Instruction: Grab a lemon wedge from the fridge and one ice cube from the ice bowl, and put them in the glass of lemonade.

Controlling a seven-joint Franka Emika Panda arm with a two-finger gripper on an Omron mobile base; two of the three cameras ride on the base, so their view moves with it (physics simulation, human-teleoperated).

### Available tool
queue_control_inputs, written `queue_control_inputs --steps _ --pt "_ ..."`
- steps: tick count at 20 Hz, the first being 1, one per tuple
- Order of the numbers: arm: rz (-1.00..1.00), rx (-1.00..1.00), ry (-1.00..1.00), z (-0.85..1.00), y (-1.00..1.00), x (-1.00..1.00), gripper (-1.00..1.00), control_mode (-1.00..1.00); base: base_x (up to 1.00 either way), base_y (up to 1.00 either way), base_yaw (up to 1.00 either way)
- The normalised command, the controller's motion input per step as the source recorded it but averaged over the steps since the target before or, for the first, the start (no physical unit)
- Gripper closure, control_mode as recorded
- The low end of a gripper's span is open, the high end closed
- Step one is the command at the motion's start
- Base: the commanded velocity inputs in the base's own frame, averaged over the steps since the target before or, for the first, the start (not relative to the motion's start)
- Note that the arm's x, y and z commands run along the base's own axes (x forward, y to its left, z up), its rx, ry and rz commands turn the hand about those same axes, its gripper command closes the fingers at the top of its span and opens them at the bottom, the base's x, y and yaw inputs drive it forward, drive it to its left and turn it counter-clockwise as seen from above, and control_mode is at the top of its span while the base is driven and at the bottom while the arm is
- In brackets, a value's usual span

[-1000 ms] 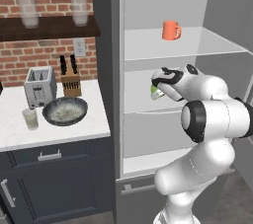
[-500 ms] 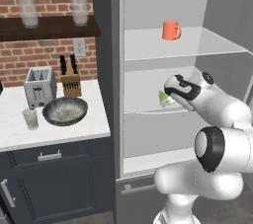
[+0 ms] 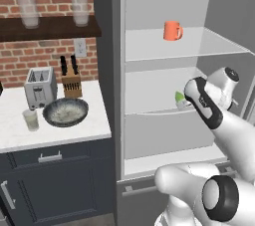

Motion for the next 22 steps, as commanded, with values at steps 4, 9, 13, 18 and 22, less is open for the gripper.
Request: queue_control_inputs --steps 4,9,13,18,22 --pt "0.0 -0.08 0.38 0.85 0.03 -0.44 1.0 -1.0 0.0 0.0 0.0" --pt "-0.08 -0.06 0.25 0.24 0.22 -0.87 1.0 -1.0 0.0 0.0 0.0" --pt "-0.09 0.0 0.0 0.0 0.13 -1.0 1.0 -1.0 0.0 0.0 0.0" --pt "-0.01 0.0 -0.04 0.05 0.11 -0.89 1.0 -1.0 0.0 0.0 0.0" --pt "0.0 0.0 -0.07 0.44 0.22 -0.71 1.0 -1.0 0.0 0.0 0.0"
